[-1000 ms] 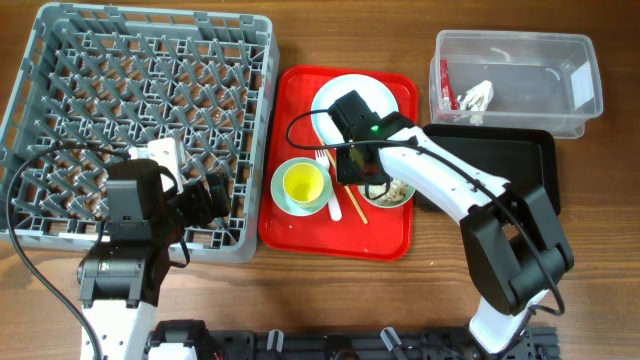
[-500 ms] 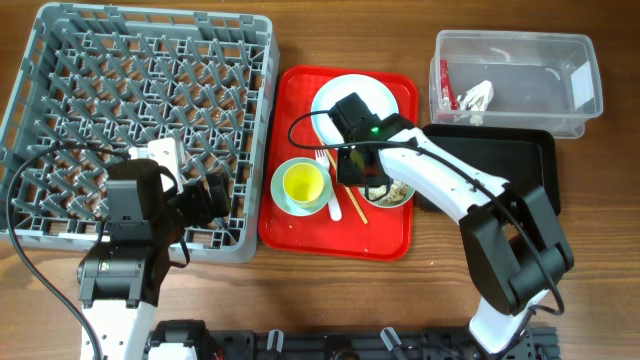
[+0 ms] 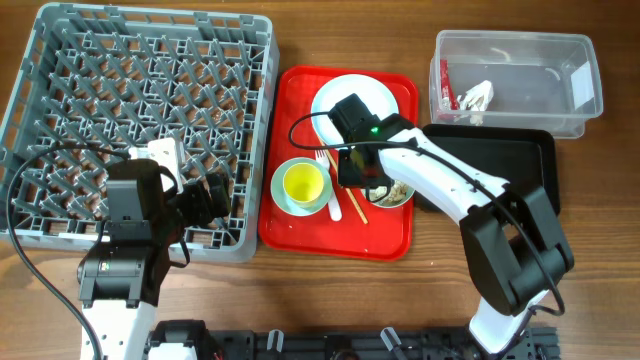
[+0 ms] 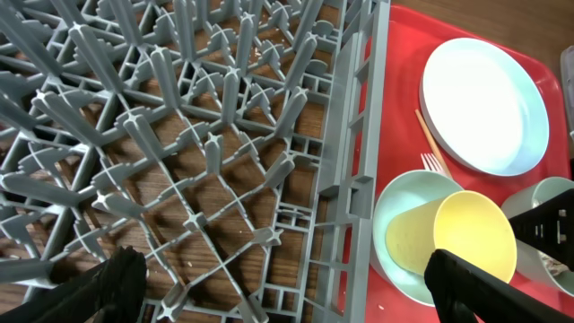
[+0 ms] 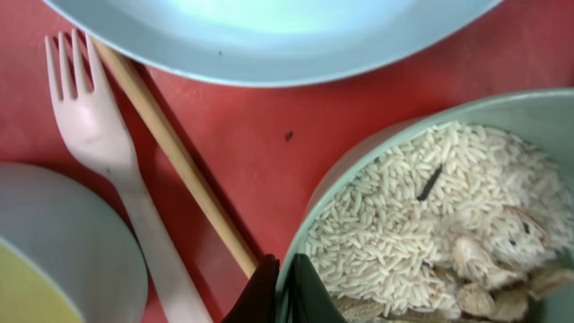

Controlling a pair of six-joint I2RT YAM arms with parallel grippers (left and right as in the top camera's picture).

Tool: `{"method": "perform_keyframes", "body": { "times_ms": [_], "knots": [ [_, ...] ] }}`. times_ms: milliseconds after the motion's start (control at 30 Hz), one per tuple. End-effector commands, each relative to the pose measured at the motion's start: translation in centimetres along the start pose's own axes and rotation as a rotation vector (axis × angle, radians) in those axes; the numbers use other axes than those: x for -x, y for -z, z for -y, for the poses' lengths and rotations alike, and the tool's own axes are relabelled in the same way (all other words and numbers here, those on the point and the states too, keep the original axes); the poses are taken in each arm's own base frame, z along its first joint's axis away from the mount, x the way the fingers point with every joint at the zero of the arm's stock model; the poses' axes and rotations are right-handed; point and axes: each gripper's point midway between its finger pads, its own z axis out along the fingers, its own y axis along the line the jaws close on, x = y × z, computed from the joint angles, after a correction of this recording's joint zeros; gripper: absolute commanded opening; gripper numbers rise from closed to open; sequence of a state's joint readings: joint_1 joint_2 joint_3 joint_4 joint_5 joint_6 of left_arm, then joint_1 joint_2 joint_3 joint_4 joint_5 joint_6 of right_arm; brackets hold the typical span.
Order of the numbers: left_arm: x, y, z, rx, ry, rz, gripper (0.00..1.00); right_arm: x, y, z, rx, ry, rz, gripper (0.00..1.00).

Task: Sort waste into correct bins and load items into the dishwasher rack
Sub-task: 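Grasp the rim of the light-blue rice bowl with the right gripper, then tip the rice bowl over the black tray to empty it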

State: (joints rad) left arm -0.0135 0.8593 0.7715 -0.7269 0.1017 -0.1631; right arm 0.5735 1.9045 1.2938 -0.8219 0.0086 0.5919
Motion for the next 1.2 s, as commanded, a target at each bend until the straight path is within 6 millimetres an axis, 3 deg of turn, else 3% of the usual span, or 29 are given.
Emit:
{"method": "perform_keyframes", "body": {
  "times_ms": [0, 200, 400, 533, 767, 867, 1167],
  "knots": [
    [0.7, 0.4, 0.0, 0.001, 0.011, 0.021, 1.00, 0.9, 2.9, -0.7, 0.034, 0.054, 0.041, 0.04],
    [0.7, 0.4, 0.0, 0.001, 0.011, 0.021, 1.00, 2.3, 8.1, -1.5, 0.129, 0.083, 0.137, 0.04],
    [0.7, 0.4, 0.0, 0.002, 0.011, 0.021, 1.00, 3.4, 12.3, 0.0, 0.219, 0.067, 0.208, 0.04],
    [0.7, 0.4, 0.0, 0.002, 0.011, 0.021, 1.00, 3.9, 14.1, 1.8, 0.272, 0.037, 0.222, 0.04],
    [0.7, 0.4, 0.0, 0.001, 0.011, 0.021, 1.00, 4.5, 14.8, 4.6, 0.465, -0.020, 0.163, 0.04],
    [0.7, 0.4, 0.0, 0.001, 0.011, 0.021, 1.00, 4.0, 14.1, 5.7, 0.546, -0.054, 0.125, 0.04],
    [0.8, 0.4, 0.0, 0.001, 0.011, 0.021, 1.00, 2.5, 13.4, 5.6, 0.817, -0.055, 0.082, 0.04]
  ]
}}
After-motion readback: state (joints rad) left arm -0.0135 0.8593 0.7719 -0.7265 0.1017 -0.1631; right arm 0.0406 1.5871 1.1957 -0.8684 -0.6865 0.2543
